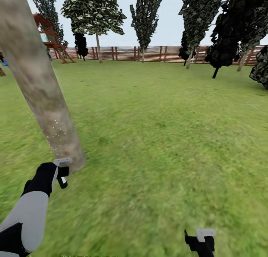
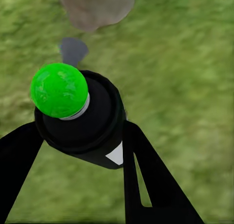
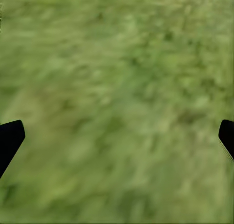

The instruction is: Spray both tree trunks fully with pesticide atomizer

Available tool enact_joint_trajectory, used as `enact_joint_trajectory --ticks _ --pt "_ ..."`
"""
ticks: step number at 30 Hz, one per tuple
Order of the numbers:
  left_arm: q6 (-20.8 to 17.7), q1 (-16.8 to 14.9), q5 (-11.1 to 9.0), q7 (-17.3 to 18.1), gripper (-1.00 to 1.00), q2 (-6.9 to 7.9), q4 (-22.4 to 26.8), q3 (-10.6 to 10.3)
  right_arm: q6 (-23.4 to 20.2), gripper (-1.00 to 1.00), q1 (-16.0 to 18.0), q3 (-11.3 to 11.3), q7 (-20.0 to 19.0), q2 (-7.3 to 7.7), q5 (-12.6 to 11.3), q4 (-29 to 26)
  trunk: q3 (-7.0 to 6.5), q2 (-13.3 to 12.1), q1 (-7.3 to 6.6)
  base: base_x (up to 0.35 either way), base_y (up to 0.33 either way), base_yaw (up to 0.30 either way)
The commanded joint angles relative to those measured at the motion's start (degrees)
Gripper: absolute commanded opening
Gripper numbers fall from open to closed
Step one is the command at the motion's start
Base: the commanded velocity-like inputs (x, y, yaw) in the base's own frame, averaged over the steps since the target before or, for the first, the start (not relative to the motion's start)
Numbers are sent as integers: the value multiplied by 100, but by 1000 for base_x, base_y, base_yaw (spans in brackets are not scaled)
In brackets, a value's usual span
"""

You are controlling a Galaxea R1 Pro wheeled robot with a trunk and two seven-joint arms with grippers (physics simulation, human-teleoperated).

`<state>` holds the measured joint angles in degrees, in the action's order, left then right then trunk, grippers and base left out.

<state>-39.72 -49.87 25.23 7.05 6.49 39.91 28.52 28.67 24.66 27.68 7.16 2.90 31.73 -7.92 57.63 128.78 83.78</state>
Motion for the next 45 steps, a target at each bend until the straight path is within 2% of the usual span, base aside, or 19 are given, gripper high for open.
enact_joint_trajectory --ticks 1,6,7,9,25,36,43,45 --pt "-19 -6 64 41 -100 -3 4 22 17 100 4 27 31 1 61 11 5 2 -1 54 -273 273" --pt "-19 -5 12 -315 -100 -18 7 32 16 100 4 27 31 1 61 13 5 2 -1 108 -271 275" --pt "-19 -5 -111 -348 -100 -41 -14 39 16 100 4 27 31 1 61 17 5 2 -1 213 -217 276" --pt "-24 -6 -201 -353 -100 -51 33 49 16 100 4 27 31 1 61 16 5 2 -1 246 -181 265" --pt "-33 -12 -203 -362 -100 -45 60 43 16 100 7 27 31 1 61 16 5 2 -1 162 -219 48" --pt "-96 -121 -194 -353 -100 -11 88 23 16 100 4 27 31 1 61 11 5 2 -1 5 -272 252" --pt "-113 -137 -195 -350 -100 -45 210 2 16 100 4 27 31 1 61 10 5 2 -1 194 -189 275" --pt "-119 -236 -188 -345 -100 -54 217 -35 16 100 4 27 31 1 61 10 5 2 -1 70 -32 252"
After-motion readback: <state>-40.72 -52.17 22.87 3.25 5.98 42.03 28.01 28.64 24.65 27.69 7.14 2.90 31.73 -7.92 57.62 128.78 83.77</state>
